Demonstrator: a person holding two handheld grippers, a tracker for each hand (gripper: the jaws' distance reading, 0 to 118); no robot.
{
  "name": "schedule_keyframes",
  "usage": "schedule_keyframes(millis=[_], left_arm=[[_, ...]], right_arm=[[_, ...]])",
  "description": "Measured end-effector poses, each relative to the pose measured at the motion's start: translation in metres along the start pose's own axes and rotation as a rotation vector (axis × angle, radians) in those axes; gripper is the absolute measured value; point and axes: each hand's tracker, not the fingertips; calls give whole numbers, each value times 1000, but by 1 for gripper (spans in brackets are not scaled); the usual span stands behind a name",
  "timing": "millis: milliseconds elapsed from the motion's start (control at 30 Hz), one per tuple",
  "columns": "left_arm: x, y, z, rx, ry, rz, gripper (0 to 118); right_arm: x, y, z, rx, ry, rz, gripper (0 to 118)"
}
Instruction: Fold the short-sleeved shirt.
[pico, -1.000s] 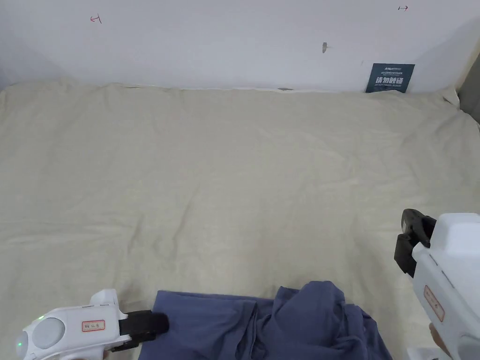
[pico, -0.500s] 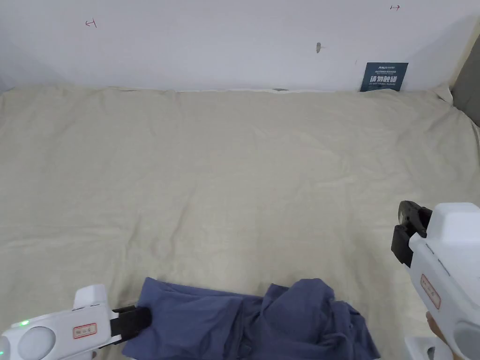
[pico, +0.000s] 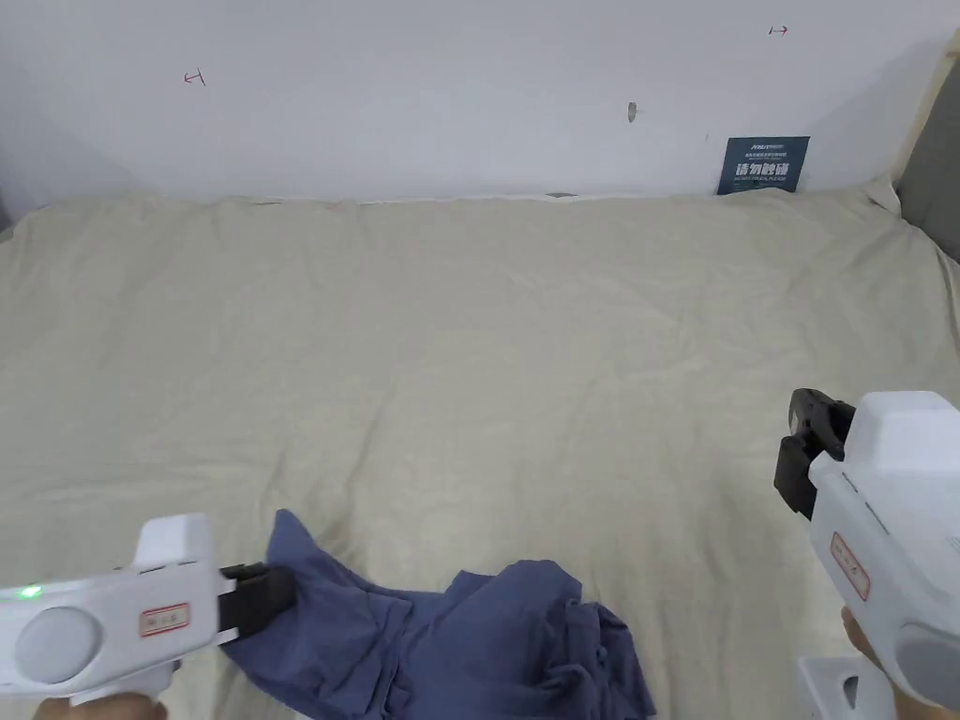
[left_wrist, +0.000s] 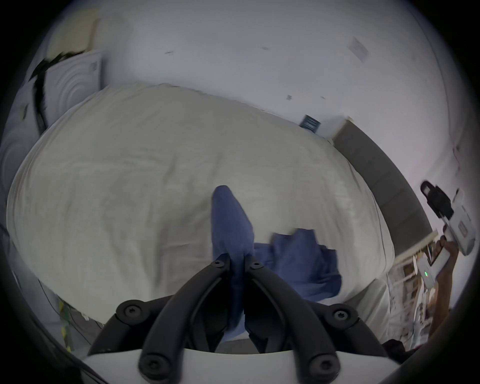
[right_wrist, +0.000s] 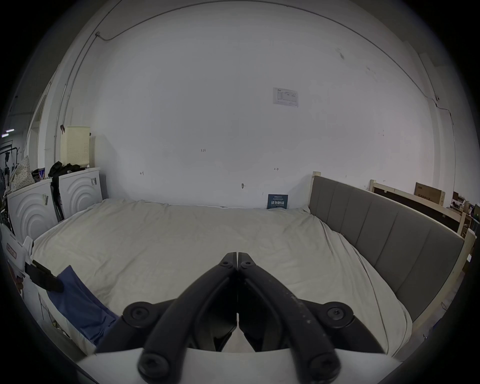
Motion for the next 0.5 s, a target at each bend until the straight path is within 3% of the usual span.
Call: schedule_keyframes(millis=[367,500], left_arm=[[144,-18,-115,-239,-100,-226,10],[171,-40,-158,-298,-110,-188,10]], right_arm=[[19,-4,14,-4,-25,-15,2],[25,-4,15,-1,-40,-18,2]])
